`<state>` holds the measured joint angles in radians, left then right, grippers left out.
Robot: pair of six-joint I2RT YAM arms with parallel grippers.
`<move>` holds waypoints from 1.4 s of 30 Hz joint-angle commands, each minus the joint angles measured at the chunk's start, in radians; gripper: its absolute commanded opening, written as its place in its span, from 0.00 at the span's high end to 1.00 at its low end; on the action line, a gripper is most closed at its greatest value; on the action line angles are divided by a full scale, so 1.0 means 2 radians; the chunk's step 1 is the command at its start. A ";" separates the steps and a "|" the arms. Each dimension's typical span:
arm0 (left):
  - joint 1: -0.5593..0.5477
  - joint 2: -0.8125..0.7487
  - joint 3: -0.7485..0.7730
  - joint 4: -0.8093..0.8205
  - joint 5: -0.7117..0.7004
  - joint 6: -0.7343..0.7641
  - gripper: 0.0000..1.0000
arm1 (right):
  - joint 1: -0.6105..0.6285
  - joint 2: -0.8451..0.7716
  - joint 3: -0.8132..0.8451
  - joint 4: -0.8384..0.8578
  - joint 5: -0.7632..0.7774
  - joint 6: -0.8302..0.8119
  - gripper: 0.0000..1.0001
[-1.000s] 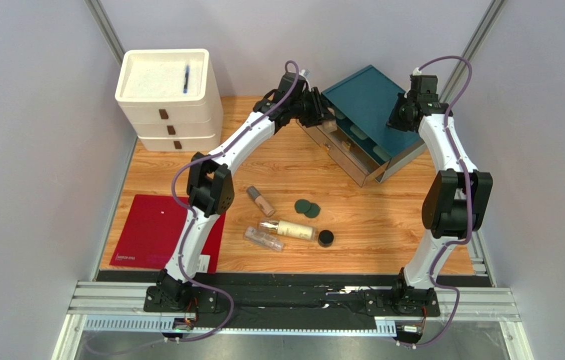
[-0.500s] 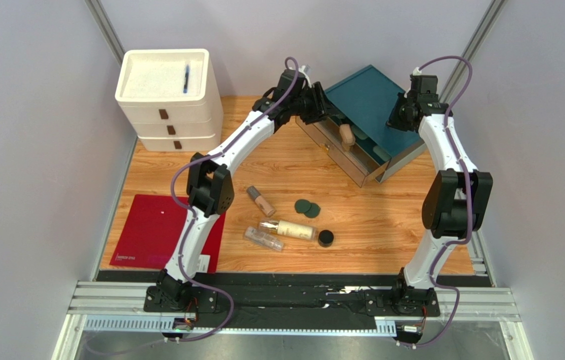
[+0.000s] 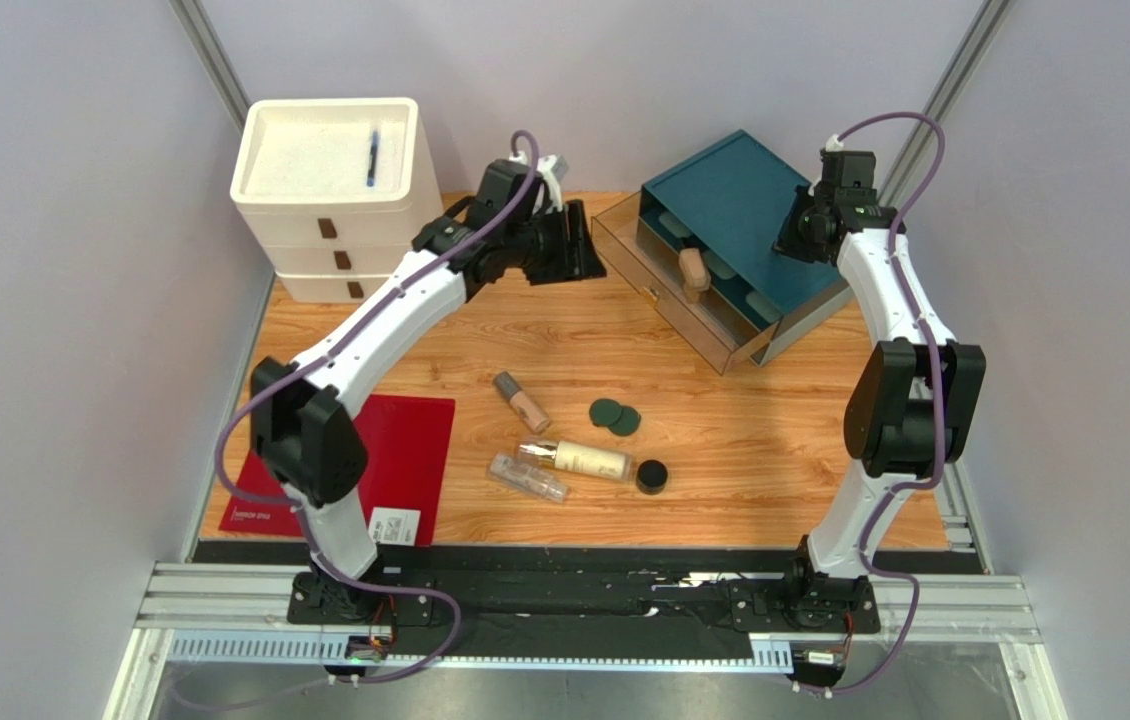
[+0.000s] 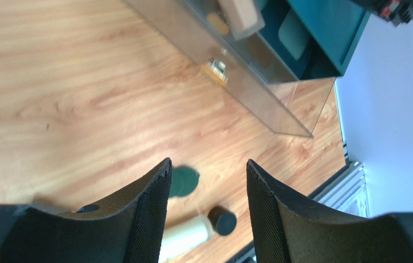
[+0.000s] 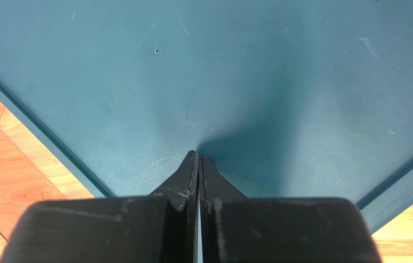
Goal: Organize the makeup
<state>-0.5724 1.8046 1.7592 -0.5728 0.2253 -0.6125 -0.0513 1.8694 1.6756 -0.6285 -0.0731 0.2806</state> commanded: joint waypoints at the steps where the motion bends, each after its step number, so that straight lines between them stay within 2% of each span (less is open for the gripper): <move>1: 0.008 -0.046 -0.097 -0.066 -0.021 -0.026 0.41 | 0.003 0.052 -0.042 -0.112 -0.008 -0.001 1.00; 5: 0.018 -0.059 -0.175 -0.089 0.016 -0.105 0.39 | 0.003 0.053 -0.048 -0.110 -0.012 -0.002 1.00; 9: 0.028 -0.046 -0.213 -0.115 0.024 -0.118 0.37 | 0.003 0.051 -0.062 -0.102 -0.022 0.002 1.00; 14: 0.049 -0.015 -0.225 -0.132 0.022 -0.118 0.36 | 0.003 0.052 -0.069 -0.101 -0.029 0.004 1.00; 18: 0.061 0.000 -0.236 -0.119 0.021 -0.120 0.36 | 0.003 0.049 -0.076 -0.096 -0.032 0.004 1.00; 28: 0.062 0.100 -0.176 -0.119 0.019 -0.105 0.37 | 0.003 0.055 -0.065 -0.100 -0.038 0.005 1.00; 30: 0.062 0.118 -0.163 -0.116 0.022 -0.105 0.39 | 0.003 0.055 -0.065 -0.101 -0.037 0.005 1.00; 34: 0.062 0.141 -0.138 -0.115 0.026 -0.103 0.53 | 0.003 0.054 -0.065 -0.101 -0.038 0.005 1.00; 36: 0.062 0.148 -0.123 -0.113 0.027 -0.104 0.85 | 0.003 0.054 -0.065 -0.101 -0.036 0.004 1.00; 38: 0.062 0.152 -0.104 -0.112 0.028 -0.105 1.00 | 0.003 0.054 -0.065 -0.101 -0.036 0.003 1.00; 42: 0.062 0.156 -0.066 -0.103 0.035 -0.106 1.00 | 0.003 0.055 -0.064 -0.101 -0.036 0.004 1.00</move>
<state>-0.4488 2.0926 1.5597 -0.8356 0.3302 -0.8291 -0.0624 1.8599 1.6310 -0.5583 -0.1410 0.2993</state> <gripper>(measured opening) 0.073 0.003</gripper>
